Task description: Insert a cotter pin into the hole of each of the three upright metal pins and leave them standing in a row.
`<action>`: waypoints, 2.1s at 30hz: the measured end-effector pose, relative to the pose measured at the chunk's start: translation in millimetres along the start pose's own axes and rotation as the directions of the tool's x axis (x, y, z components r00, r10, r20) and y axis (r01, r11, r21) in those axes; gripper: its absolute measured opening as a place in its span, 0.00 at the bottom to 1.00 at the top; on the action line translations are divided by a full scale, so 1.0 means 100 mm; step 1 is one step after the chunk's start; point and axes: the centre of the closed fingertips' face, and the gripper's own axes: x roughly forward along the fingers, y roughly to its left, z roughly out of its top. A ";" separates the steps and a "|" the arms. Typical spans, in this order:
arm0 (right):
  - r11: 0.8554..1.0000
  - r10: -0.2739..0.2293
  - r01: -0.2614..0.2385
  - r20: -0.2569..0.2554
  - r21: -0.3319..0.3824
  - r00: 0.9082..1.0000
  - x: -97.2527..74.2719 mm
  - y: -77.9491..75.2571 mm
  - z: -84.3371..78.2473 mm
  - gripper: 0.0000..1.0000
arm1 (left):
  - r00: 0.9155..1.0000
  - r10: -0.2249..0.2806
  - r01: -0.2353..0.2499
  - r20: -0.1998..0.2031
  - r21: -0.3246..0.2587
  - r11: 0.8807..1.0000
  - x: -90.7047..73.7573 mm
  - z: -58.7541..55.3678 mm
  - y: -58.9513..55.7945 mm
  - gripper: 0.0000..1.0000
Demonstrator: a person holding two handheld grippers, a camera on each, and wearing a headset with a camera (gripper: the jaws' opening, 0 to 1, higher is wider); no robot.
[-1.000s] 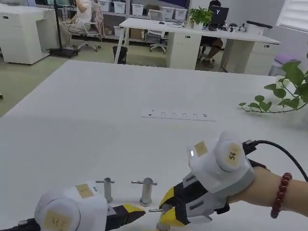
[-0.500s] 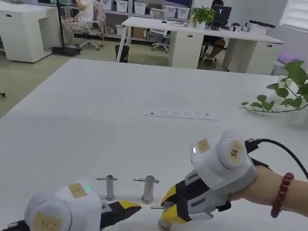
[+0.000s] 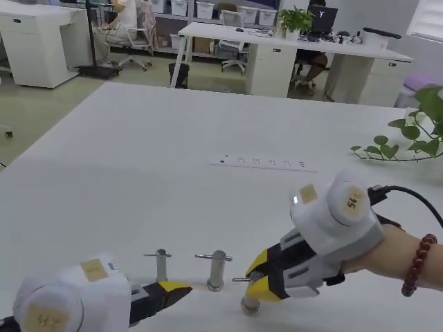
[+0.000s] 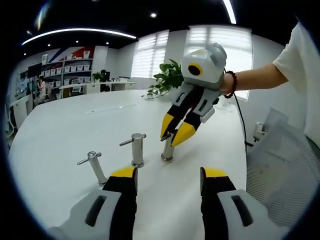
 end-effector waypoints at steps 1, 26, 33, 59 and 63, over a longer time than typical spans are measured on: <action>1.000 -0.004 0.004 -0.001 0.006 1.000 -0.01 -0.03 -0.01 0.13 | 1.000 0.002 -0.002 0.001 0.000 1.000 -0.02 0.00 0.01 0.51; 0.998 -0.040 0.042 -0.026 0.055 0.999 -0.10 -0.33 -0.24 0.13 | 0.999 0.054 -0.053 -0.008 0.044 0.998 -0.26 0.00 0.18 0.60; 0.998 -0.026 0.027 -0.022 0.056 0.999 -0.09 -0.34 -0.24 0.14 | 0.998 0.063 -0.062 -0.009 0.032 0.998 -0.31 -0.03 0.21 0.60; 0.961 -0.132 0.112 0.062 0.253 0.989 -0.28 -0.32 -0.10 0.39 | 0.994 0.101 -0.101 -0.031 0.017 0.995 -0.43 -0.04 0.34 0.70; 0.950 -0.169 0.138 0.087 0.281 0.982 -0.33 -0.25 -0.06 0.47 | 0.992 0.125 -0.126 -0.027 -0.005 0.992 -0.47 0.01 0.41 0.72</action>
